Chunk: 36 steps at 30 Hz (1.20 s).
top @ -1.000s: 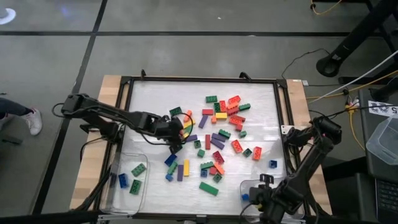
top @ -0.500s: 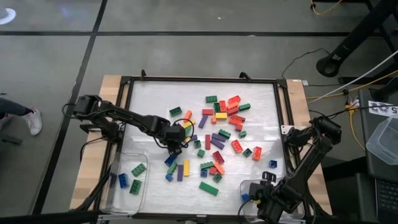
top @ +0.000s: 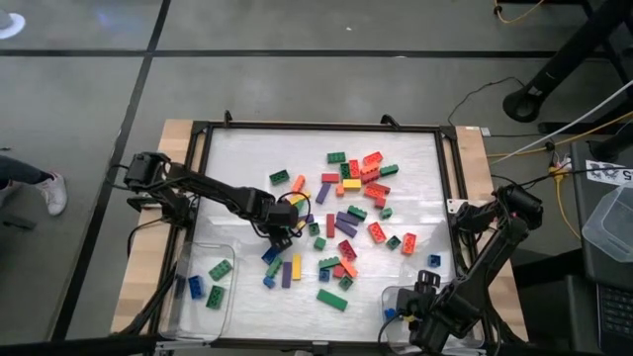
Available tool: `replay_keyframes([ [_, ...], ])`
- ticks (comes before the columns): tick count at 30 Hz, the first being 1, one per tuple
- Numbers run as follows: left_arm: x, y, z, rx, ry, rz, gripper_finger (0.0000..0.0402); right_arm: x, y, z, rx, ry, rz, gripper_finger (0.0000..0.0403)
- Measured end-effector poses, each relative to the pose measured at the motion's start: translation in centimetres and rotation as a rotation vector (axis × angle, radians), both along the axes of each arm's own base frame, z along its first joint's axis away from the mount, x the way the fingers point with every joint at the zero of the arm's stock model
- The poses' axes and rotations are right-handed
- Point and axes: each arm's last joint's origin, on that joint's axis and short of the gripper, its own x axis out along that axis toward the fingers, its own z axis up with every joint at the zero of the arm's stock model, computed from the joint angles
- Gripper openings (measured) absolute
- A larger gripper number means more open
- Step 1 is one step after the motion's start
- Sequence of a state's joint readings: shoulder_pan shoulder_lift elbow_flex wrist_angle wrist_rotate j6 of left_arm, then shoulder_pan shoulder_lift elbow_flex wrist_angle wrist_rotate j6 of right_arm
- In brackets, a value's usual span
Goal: Sort blocks by size
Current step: Put the small green block into the right transparent bin
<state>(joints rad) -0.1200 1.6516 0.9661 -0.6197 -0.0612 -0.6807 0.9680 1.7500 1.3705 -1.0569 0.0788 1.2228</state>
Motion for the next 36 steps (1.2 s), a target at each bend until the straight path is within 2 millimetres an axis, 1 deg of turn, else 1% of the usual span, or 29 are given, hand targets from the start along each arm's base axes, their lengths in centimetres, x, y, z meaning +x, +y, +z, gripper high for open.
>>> replay_keyframes([
  [6,0.5,0.0,0.2,0.003,-0.050,-0.009,0.0182,0.0,0.0,0.0,-0.009,-0.013,-0.002,0.0260],
  [9,0.7,0.0,0.1,0.013,-0.064,-0.044,0.0182,0.0,0.0,0.0,-0.010,-0.014,-0.002,0.0260],
  [13,1.2,-0.1,-0.4,0.029,-0.076,-0.073,0.0182,0.1,0.0,0.0,-0.009,-0.015,-0.002,0.0260],
  [21,2.0,0.2,-1.9,0.028,-0.082,-0.040,0.0182,0.2,0.1,0.0,-0.011,-0.036,-0.004,0.0260],
  [28,2.1,0.2,-2.1,0.028,-0.076,-0.032,0.0182,0.2,0.0,0.0,-0.030,-0.056,-0.008,0.0260],
  [31,2.1,0.2,-2.1,0.030,-0.074,-0.031,0.0165,0.3,-0.1,0.0,-0.042,-0.073,-0.011,0.0260],
  [35,2.1,0.2,-2.0,0.028,-0.081,-0.031,0.0117,0.4,-0.1,0.1,-0.064,-0.098,0.016,0.0259],
  [36,2.1,0.2,-2.0,0.025,-0.081,-0.032,0.0115,0.4,-0.1,0.2,-0.064,-0.101,0.032,0.0259],
])
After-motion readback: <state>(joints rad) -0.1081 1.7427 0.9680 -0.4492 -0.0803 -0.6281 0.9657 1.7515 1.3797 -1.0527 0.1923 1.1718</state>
